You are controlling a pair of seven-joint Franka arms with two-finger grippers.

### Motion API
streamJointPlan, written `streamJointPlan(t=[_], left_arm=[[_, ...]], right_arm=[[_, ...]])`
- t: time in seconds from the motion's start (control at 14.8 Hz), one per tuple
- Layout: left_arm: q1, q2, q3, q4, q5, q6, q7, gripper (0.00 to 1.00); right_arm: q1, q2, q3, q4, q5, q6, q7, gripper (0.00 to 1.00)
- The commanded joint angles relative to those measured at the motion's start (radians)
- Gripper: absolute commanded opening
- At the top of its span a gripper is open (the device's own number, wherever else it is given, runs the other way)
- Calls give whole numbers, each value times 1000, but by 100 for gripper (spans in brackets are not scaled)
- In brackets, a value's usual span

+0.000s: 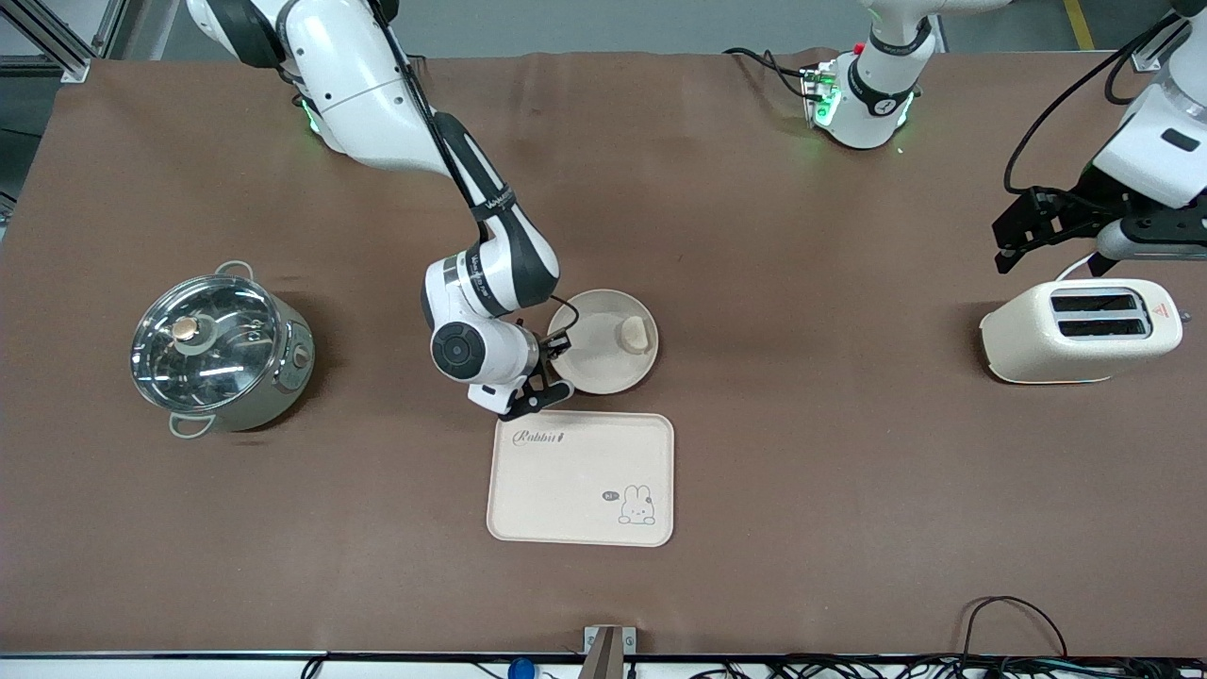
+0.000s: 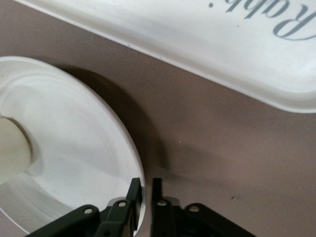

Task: Place bun in plate and plate on tray
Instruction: 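Lift the plate with the right gripper and move it over the tray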

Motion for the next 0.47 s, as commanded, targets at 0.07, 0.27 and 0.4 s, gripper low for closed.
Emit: streamJointPlan(t=[0.07, 0.27, 0.4], left_arm=[[8, 66, -1, 108, -64, -69, 22, 100], [35, 69, 0, 106, -80, -71, 25, 100], [35, 73, 0, 109, -73, -71, 25, 100]], right_arm=[[12, -5, -10, -1, 25, 3, -7, 6], [11, -13, -10, 9, 25, -6, 0, 2], [8, -30, -10, 26, 25, -8, 21, 1]])
